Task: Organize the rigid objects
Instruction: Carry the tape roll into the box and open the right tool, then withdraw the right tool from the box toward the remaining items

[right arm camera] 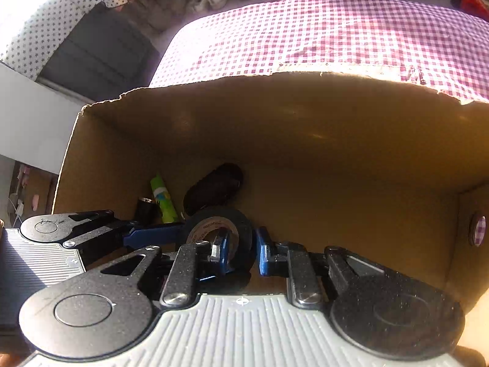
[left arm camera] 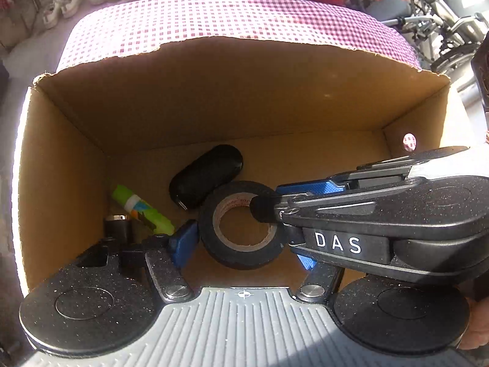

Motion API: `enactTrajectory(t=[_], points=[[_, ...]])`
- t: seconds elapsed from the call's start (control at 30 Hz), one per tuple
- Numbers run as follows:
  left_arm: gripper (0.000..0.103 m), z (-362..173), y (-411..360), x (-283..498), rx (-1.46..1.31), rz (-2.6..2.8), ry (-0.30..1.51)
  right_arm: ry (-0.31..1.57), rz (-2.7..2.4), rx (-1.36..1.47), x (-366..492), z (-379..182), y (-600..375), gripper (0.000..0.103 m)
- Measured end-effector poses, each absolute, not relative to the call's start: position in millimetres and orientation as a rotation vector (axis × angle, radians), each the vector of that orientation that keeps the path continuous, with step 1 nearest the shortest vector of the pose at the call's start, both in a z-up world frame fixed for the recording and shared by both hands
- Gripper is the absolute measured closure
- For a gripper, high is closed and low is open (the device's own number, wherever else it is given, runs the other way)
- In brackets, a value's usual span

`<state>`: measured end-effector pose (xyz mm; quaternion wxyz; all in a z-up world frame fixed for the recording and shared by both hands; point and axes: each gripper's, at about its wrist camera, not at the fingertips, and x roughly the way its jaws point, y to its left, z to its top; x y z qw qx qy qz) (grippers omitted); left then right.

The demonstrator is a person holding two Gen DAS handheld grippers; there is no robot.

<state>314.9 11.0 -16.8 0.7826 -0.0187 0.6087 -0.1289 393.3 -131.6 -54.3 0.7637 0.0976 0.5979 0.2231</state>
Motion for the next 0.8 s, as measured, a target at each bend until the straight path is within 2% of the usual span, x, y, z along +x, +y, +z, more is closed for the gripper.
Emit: enactTrajectory(t=[0.13, 0.27, 0.33, 0.4, 0.63, 0.7, 0.8], points=[[0.035, -13.4, 20.4, 312.9, -0.047, -0.257, 1.291, 1.292, 0.485, 0.225, 393.7, -55.0, -127.6, 0.079], [0.027, -1.6, 27.4, 305.0, -0.082, -0.266, 1.268, 1.289, 0.476, 0.255, 389.9, -45.6, -134.2, 0.078], [0.024, 7.9, 27.5, 299.9, -0.080, -0.271, 1.243, 1.265, 0.480, 0.266, 385.0, -33.8, -139.3, 0.070], [0.023, 21.5, 29.4, 289.2, -0.077, -0.278, 1.209, 1.217, 0.496, 0.290, 375.1, -17.1, -148.1, 0.060], [0.017, 80.1, 18.7, 236.8, -0.062, -0.337, 1.031, 0.954, 0.609, 0.405, 289.3, 64.0, -200.0, 0.055], [0.008, 97.1, 17.8, 213.7, -0.053, -0.371, 0.965, 0.864, 0.641, 0.446, 258.0, 84.4, -211.9, 0.050], [0.002, 112.4, 12.7, 186.0, -0.050, -0.430, 0.874, 0.733, 0.680, 0.506, 207.4, 107.6, -229.3, 0.046]])
